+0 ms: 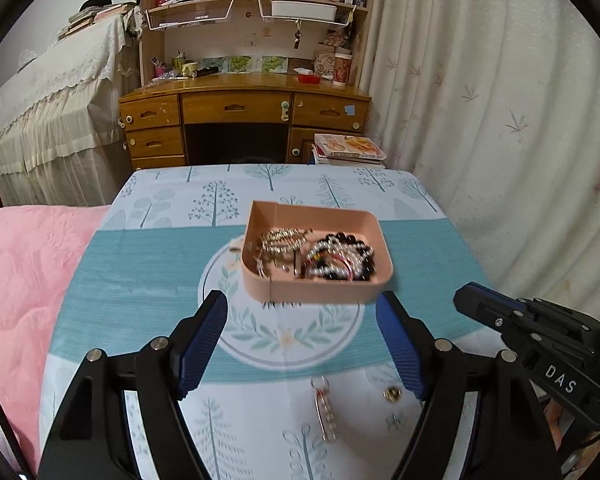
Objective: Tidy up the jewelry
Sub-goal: 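Reach the left tool toward the safety pin while the right tool reaches toward the gold coin pendant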
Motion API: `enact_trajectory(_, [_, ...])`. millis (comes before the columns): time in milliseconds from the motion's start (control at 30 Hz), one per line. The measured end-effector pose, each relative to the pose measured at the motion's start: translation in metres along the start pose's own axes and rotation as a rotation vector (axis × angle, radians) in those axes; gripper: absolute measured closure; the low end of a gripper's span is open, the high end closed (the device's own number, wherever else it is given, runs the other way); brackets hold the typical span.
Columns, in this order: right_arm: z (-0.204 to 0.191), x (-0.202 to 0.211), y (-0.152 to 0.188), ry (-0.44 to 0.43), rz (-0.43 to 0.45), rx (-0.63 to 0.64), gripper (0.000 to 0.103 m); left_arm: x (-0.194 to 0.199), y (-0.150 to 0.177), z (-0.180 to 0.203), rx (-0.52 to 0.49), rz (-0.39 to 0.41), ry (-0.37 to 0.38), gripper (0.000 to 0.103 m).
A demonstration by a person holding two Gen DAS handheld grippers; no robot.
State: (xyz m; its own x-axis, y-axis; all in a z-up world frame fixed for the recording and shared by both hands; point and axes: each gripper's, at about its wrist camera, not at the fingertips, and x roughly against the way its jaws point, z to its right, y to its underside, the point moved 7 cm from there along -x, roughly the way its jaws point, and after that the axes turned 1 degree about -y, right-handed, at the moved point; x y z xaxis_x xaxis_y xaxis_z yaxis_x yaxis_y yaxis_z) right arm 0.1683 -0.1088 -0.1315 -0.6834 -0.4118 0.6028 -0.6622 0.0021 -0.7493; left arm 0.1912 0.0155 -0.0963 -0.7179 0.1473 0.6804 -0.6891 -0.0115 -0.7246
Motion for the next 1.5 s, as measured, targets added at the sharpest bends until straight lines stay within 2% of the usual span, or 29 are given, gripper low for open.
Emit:
enact_trajectory(167, [0.008,0.017,0.015,0.019,0.01,-0.01,0.097,0.012,0.016,0.003,-0.036,0.017,-0.041,0.028])
enact_trajectory(267, [0.015,0.02,0.029,0.029,0.004,-0.032,0.097,0.007,0.026,0.004,-0.042,-0.009,-0.043,0.028])
enact_trajectory(400, [0.032,0.014,0.052,0.035,-0.036,-0.095,0.097,-0.007,0.045,0.003,-0.018,-0.085,-0.018,0.03])
enact_trajectory(467, [0.044,0.007,0.06,0.047,-0.065,-0.13,0.097,-0.017,0.057,0.005,-0.015,-0.131,-0.001,0.038])
enact_trajectory(533, [0.057,0.002,0.068,0.046,-0.088,-0.185,0.097,-0.027,0.071,0.009,-0.015,-0.181,0.014,0.041])
enact_trajectory(633, [0.072,-0.002,0.075,0.035,-0.102,-0.252,0.097,-0.044,0.094,0.014,-0.019,-0.255,0.016,0.056])
enact_trajectory(767, [0.079,-0.003,0.077,0.038,-0.097,-0.258,0.097,-0.057,0.114,0.023,-0.038,-0.307,0.004,0.064])
enact_trajectory(867, [0.079,-0.005,0.082,0.025,-0.106,-0.259,0.097,-0.061,0.117,0.027,-0.055,-0.316,-0.005,0.071])
enact_trajectory(1200, [0.075,-0.016,0.091,0.006,-0.144,-0.243,0.097,-0.076,0.125,0.034,-0.094,-0.365,-0.046,0.071])
enact_trajectory(1300, [0.073,-0.019,0.093,0.002,-0.156,-0.232,0.097,-0.077,0.123,0.034,-0.109,-0.356,-0.059,0.072])
enact_trajectory(1333, [0.072,-0.02,0.094,0.001,-0.16,-0.227,0.097,-0.077,0.122,0.034,-0.107,-0.355,-0.057,0.074])
enact_trajectory(1367, [0.071,-0.021,0.095,0.002,-0.164,-0.221,0.097,-0.077,0.121,0.033,-0.107,-0.352,-0.056,0.086])
enact_trajectory(1400, [0.07,-0.023,0.096,0.002,-0.169,-0.215,0.097,-0.078,0.121,0.033,-0.11,-0.35,-0.058,0.093])
enact_trajectory(1500, [0.065,-0.026,0.098,-0.001,-0.179,-0.198,0.097,-0.077,0.12,0.031,-0.112,-0.346,-0.051,0.097])
